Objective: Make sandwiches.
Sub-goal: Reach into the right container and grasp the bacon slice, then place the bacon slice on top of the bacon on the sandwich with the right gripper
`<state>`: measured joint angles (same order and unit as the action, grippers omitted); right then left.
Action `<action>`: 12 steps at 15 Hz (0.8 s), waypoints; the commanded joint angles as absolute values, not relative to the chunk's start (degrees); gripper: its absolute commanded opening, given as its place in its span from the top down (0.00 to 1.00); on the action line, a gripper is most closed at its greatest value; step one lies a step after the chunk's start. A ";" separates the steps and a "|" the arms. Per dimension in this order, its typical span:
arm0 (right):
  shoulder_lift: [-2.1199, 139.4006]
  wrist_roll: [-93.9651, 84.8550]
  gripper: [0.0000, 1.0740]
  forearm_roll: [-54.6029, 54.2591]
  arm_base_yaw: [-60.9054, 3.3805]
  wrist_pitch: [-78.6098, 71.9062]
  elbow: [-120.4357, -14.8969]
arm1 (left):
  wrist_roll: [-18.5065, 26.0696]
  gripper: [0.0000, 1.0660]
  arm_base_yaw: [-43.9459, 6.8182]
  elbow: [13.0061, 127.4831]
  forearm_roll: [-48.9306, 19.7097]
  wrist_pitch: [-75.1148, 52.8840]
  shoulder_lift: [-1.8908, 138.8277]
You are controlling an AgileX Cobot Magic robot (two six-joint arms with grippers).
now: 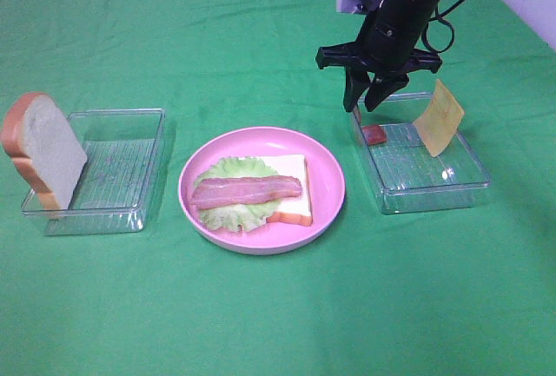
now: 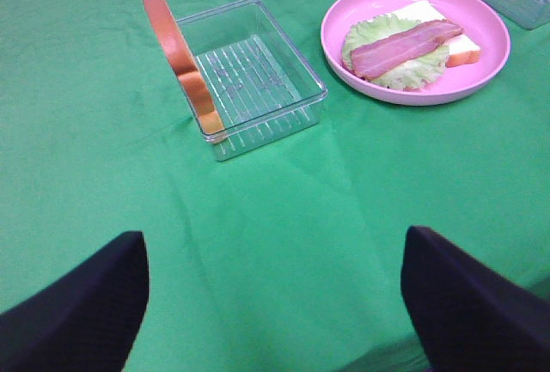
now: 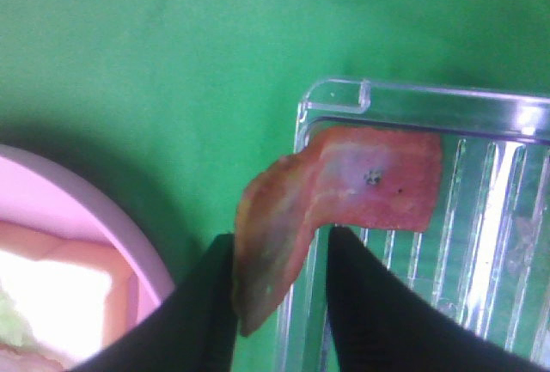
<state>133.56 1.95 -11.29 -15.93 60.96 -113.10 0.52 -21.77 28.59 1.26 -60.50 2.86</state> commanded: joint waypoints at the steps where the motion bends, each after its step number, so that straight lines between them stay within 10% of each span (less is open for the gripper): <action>1: 133.79 2.06 0.98 -10.83 -15.76 60.50 -113.27 | 0.34 0.28 -21.94 28.53 1.26 -59.76 2.46; 12: 131.15 2.18 1.00 -11.97 -15.93 71.79 -121.87 | 0.34 0.28 -21.94 28.53 1.26 -59.76 2.46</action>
<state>131.95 1.95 -11.80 -15.93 69.33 -121.35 0.52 -21.77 28.59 1.26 -60.50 2.86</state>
